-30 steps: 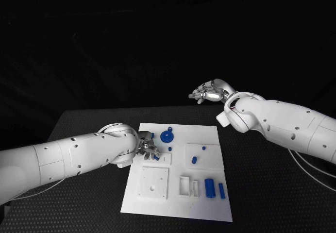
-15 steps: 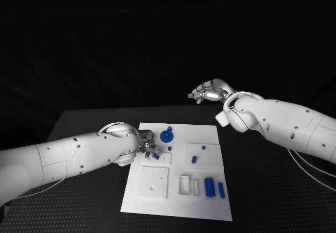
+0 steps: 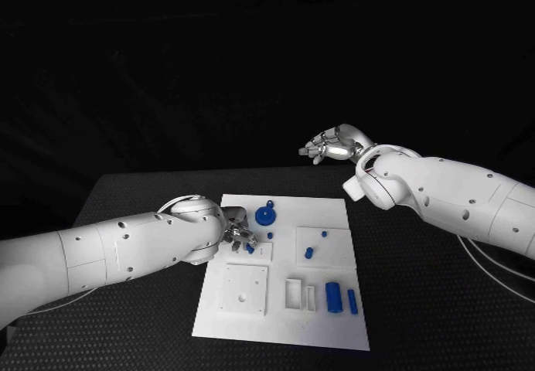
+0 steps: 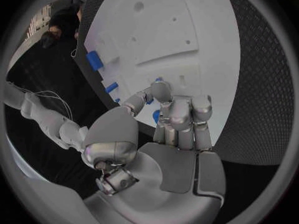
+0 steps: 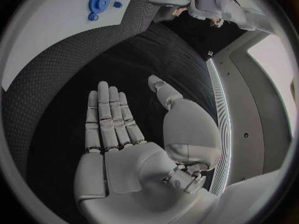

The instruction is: Assemble the parts on the task board

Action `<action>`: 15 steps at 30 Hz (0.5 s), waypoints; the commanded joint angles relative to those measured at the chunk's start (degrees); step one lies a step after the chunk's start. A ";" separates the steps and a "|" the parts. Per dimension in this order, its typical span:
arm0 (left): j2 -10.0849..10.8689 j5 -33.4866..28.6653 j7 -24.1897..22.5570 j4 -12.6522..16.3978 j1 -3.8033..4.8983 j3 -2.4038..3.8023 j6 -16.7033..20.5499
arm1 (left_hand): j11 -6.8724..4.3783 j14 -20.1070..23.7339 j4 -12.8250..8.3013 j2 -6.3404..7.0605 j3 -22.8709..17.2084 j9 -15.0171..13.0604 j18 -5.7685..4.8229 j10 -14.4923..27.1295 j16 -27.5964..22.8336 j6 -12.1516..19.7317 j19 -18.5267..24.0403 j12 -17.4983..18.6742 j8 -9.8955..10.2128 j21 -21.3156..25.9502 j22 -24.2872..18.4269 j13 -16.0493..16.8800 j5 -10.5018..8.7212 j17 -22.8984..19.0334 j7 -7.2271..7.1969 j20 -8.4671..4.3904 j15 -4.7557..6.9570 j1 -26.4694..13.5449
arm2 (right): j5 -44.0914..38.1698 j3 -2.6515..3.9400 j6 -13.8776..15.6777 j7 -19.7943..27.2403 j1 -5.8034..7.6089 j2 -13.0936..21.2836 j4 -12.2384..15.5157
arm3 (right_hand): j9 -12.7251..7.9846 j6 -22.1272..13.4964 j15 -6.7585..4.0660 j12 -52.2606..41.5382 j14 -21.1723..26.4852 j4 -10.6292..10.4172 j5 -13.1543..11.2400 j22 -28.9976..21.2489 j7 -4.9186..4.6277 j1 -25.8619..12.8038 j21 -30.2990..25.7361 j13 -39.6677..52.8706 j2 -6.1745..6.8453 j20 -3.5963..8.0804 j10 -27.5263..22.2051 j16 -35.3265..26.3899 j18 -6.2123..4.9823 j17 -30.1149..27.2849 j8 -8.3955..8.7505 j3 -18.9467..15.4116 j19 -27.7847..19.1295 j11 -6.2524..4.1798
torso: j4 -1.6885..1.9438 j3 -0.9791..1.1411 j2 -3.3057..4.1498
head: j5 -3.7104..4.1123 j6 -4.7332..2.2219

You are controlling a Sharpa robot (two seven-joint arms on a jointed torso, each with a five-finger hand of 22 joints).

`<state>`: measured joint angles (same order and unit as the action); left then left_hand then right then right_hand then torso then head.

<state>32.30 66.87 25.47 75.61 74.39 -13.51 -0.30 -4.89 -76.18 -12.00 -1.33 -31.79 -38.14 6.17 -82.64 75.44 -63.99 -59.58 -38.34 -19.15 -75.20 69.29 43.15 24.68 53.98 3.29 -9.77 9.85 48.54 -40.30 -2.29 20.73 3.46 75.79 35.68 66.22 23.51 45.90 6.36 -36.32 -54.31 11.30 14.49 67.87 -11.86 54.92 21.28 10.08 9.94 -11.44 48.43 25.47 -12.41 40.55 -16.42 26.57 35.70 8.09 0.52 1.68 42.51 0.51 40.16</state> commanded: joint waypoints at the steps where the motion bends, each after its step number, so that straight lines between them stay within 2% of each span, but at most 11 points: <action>1: -0.32 0.79 -0.82 0.79 -0.47 -0.16 0.08 | -0.22 -0.87 -4.16 -0.17 -4.45 -0.06 2.69 -0.29 0.26 -4.49 0.06 -0.26 -0.12 -0.08 0.08 0.06 0.04 -0.09 -2.23 -5.15 1.32 0.66 | 0.26 0.01 -0.82 0.21 -0.01 0.07 0.12 | -0.07 -0.43 -0.05 0.19 0.37 -0.03 0.35 0.09 -0.03 -0.17 -0.19 -0.12 -0.41 0.00 0.06 -0.38 0.70 -0.08 -0.17 -0.33 -0.44 0.52 | -0.01 0.03 0.00 | 0.06 0.11; 11: 0.26 2.09 -0.95 1.27 -0.68 -0.15 1.38 | -0.23 -0.82 -4.11 0.05 -4.44 -0.10 2.70 -0.24 0.42 -4.51 0.02 -0.37 -0.06 -0.10 0.07 0.07 -0.12 -0.22 -2.23 -5.15 1.33 0.74 | 0.42 0.01 -0.92 0.26 -0.02 0.16 0.15 | -0.12 -0.44 -0.01 0.18 0.44 -0.17 0.62 0.18 -0.04 -0.34 -0.26 -0.31 -0.44 -0.04 0.07 -0.44 0.70 -0.08 -0.18 -0.42 -0.52 0.54 | 0.01 0.03 0.00 | 0.13 0.02; 15: 0.46 1.68 -1.10 1.44 -0.72 -0.15 1.99 | -0.19 -0.64 -3.86 0.83 -4.61 -0.16 2.75 -0.06 0.59 -4.48 0.01 -0.46 0.13 -0.04 0.02 -0.01 -0.54 -0.58 -2.21 -5.17 1.31 1.26 | 0.55 0.01 -0.82 0.28 -0.05 0.26 0.12 | -0.18 -0.47 0.03 0.17 0.48 -0.48 0.91 0.27 -0.06 -0.65 -0.32 -0.51 -0.49 -0.09 0.07 -0.49 0.69 -0.06 -0.18 -0.52 -0.59 0.55 | -0.01 0.00 0.01 | 0.21 0.03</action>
<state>32.91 68.53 25.21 76.79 74.01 -13.48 1.03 -4.80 -76.18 -11.93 -0.42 -32.07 -38.25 6.17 -82.75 75.70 -64.30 -59.67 -38.57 -19.09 -75.20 69.28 43.15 24.33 53.45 3.34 -9.69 9.85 49.46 -40.09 -2.30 20.59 3.45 75.78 35.90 66.26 23.38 45.71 6.36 -36.32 -54.32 10.91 15.10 68.08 -11.67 54.53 21.28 9.62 9.56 -11.65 48.64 25.25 -12.41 40.55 -16.42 26.18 35.49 8.30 0.52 1.69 42.48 0.66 40.17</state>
